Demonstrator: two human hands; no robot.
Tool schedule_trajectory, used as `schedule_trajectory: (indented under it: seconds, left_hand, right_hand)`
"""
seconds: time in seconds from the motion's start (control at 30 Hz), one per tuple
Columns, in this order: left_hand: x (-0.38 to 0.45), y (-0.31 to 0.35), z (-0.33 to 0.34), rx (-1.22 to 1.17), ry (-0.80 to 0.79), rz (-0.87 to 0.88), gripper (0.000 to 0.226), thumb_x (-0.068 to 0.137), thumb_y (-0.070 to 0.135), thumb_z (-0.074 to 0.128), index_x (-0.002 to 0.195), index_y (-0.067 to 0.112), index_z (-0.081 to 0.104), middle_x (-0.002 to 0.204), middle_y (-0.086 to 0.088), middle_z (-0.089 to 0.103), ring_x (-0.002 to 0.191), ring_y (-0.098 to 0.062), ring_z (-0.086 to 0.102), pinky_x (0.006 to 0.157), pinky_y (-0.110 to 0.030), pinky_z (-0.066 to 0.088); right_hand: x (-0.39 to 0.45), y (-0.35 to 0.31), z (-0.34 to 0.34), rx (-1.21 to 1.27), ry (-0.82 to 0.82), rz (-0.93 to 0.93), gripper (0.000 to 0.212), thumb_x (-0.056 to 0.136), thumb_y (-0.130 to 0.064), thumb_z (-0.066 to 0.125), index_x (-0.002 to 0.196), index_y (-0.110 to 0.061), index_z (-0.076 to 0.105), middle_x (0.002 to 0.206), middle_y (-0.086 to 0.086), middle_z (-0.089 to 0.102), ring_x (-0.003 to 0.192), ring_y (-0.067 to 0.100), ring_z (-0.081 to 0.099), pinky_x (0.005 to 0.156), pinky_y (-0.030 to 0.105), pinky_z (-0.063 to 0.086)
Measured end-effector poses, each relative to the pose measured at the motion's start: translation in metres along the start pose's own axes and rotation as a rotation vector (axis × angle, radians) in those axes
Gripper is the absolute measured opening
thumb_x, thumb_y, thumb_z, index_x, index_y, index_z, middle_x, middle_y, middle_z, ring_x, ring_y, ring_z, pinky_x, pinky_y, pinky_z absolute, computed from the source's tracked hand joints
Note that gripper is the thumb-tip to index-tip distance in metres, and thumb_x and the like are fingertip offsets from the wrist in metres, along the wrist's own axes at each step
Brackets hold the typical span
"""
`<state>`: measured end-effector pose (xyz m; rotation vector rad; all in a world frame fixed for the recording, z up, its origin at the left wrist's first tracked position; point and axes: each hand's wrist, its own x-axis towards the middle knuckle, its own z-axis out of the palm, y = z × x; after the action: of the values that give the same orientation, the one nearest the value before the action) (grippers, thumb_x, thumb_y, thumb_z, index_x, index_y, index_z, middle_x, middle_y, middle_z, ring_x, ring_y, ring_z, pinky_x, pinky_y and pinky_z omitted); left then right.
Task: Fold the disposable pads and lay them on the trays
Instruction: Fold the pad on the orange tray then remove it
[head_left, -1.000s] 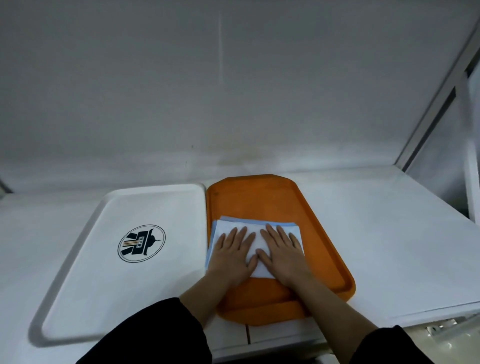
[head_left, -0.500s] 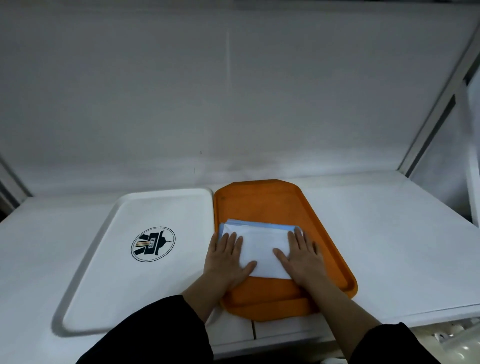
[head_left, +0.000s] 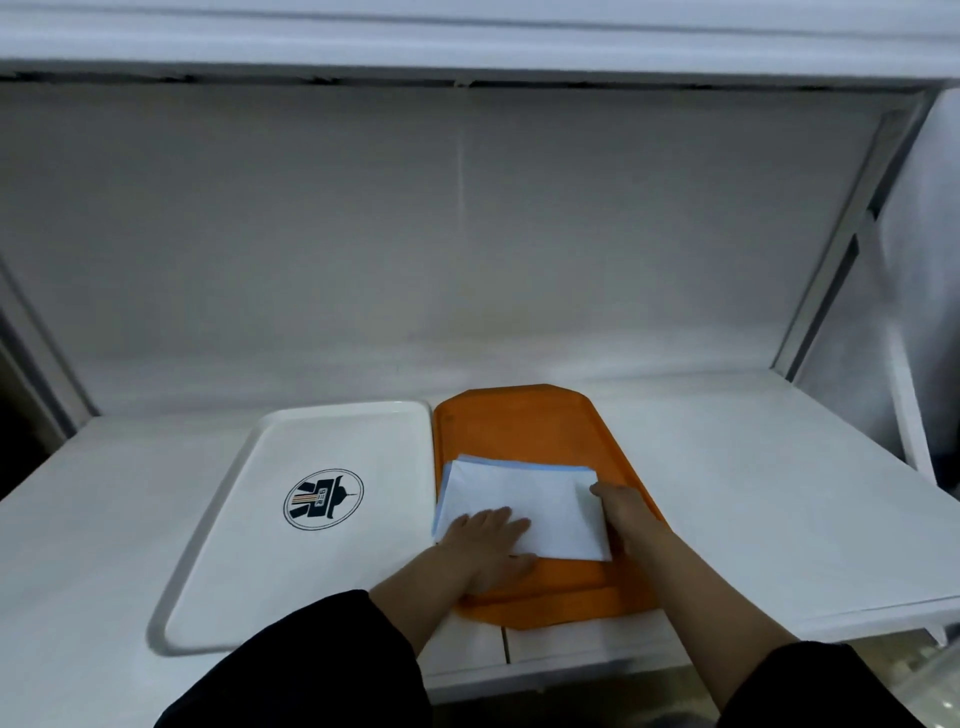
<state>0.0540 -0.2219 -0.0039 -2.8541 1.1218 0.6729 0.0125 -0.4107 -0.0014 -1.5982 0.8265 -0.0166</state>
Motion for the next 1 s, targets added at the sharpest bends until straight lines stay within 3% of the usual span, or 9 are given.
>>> schedule_trajectory:
  seconds: [0.1, 0.33, 0.47, 0.67, 0.73, 0.87, 1.0]
  left_hand:
    - [-0.004, 0.007, 0.000, 0.005, -0.058, 0.010, 0.066, 0.097, 0.056, 0.027, 0.152, 0.027, 0.007, 0.161, -0.002, 0.002, 0.148, -0.022, 0.004, 0.120, -0.042, 0.006]
    - [-0.010, 0.010, -0.001, 0.041, -0.086, 0.005, 0.069, 0.096, 0.057, 0.030, 0.153, 0.025, 0.008, 0.161, -0.003, 0.004, 0.147, -0.024, 0.005, 0.119, -0.045, 0.010]
    - [-0.014, 0.009, -0.002, 0.022, -0.086, -0.002, 0.071, 0.096, 0.056, 0.034, 0.153, 0.025, 0.005, 0.161, -0.001, 0.003, 0.147, -0.023, 0.005, 0.118, -0.045, 0.013]
    - [-0.012, 0.007, -0.003, 0.010, -0.054, 0.017, 0.076, 0.094, 0.056, 0.039, 0.153, 0.023, 0.004, 0.160, -0.003, 0.005, 0.147, -0.024, 0.007, 0.118, -0.045, 0.013]
    - [-0.012, 0.008, -0.003, -0.010, -0.029, 0.034, 0.080, 0.093, 0.055, 0.044, 0.153, 0.021, 0.003, 0.160, -0.004, 0.007, 0.146, -0.024, 0.010, 0.118, -0.043, 0.015]
    - [-0.011, 0.010, -0.003, -0.036, 0.017, 0.046, 0.084, 0.091, 0.053, 0.049, 0.153, 0.019, 0.002, 0.159, -0.006, 0.011, 0.146, -0.024, 0.014, 0.117, -0.041, 0.016]
    - [-0.008, 0.010, -0.007, -0.041, 0.101, 0.037, 0.082, 0.093, 0.049, 0.048, 0.153, 0.018, 0.003, 0.159, -0.008, 0.014, 0.145, -0.024, 0.017, 0.118, -0.040, 0.017]
  right_hand:
    - [-0.007, -0.003, -0.006, 0.031, -0.033, 0.095, 0.042, 0.098, -0.022, 0.046, 0.133, 0.001, 0.043, 0.128, 0.021, 0.050, 0.117, 0.036, 0.048, 0.085, 0.040, 0.039]
    - [-0.009, -0.004, -0.005, 0.046, -0.089, 0.143, 0.041, 0.094, -0.022, 0.053, 0.128, 0.002, 0.046, 0.091, 0.011, 0.054, 0.083, 0.027, 0.052, 0.079, 0.038, 0.040]
    - [-0.006, 0.000, -0.001, 0.074, -0.122, 0.060, 0.037, 0.094, -0.020, 0.054, 0.124, 0.002, 0.054, 0.107, 0.016, 0.060, 0.083, 0.025, 0.056, 0.067, 0.034, 0.044]
    - [-0.003, 0.002, 0.009, 0.118, -0.166, 0.004, 0.035, 0.093, -0.020, 0.056, 0.122, 0.000, 0.058, 0.104, 0.014, 0.064, 0.087, 0.026, 0.061, 0.066, 0.033, 0.048]
    - [-0.003, 0.002, 0.013, 0.116, -0.158, 0.017, 0.034, 0.093, -0.018, 0.055, 0.121, 0.000, 0.057, 0.102, 0.015, 0.064, 0.086, 0.027, 0.060, 0.069, 0.034, 0.049]
    - [-0.005, 0.004, 0.021, 0.094, -0.108, 0.023, 0.035, 0.091, -0.011, 0.054, 0.124, 0.001, 0.051, 0.106, 0.019, 0.061, 0.077, 0.024, 0.057, 0.056, 0.030, 0.044]
    - [-0.007, 0.004, 0.024, 0.144, -0.043, -0.051, 0.036, 0.092, -0.005, 0.051, 0.127, 0.002, 0.051, 0.116, 0.022, 0.060, 0.082, 0.026, 0.056, 0.058, 0.030, 0.043]
